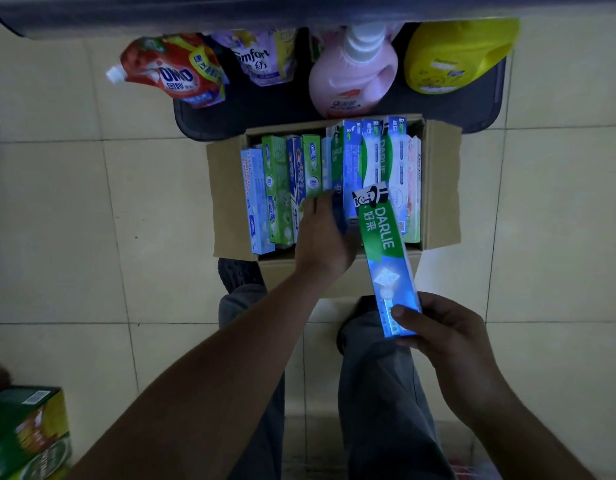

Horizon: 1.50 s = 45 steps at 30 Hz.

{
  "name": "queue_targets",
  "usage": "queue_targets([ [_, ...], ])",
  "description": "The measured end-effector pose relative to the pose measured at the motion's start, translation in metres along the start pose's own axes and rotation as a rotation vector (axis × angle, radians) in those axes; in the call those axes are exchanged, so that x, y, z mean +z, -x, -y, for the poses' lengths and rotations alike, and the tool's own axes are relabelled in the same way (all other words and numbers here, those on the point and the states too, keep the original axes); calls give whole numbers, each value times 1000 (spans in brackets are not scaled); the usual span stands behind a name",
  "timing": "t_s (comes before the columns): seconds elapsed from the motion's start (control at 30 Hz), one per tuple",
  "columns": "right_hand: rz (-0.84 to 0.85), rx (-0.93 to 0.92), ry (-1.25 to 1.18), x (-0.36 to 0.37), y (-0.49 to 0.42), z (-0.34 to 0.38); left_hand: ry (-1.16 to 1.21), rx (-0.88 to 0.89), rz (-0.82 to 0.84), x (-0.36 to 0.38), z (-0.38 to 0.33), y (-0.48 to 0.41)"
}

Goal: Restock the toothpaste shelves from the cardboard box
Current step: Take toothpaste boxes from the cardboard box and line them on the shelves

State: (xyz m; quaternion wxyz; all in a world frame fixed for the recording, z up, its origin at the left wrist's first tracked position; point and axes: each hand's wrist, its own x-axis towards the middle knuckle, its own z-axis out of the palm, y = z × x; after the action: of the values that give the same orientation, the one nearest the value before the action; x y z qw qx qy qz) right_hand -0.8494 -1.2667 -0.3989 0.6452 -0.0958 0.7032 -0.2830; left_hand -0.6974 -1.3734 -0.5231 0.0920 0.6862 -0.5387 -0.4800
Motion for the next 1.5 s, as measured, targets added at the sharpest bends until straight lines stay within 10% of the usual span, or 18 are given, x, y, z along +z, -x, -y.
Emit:
queue_targets([
  [0.37,-18,-19,-3,-14,9,22,283,-373,-124,-11,4,20],
  [1.07,238,-555,233,-5,209,260,681,90,-693,-297,-159,262],
  [1.5,328,-859,196,51,291,350,566,239,-679,-413,-246,303],
])
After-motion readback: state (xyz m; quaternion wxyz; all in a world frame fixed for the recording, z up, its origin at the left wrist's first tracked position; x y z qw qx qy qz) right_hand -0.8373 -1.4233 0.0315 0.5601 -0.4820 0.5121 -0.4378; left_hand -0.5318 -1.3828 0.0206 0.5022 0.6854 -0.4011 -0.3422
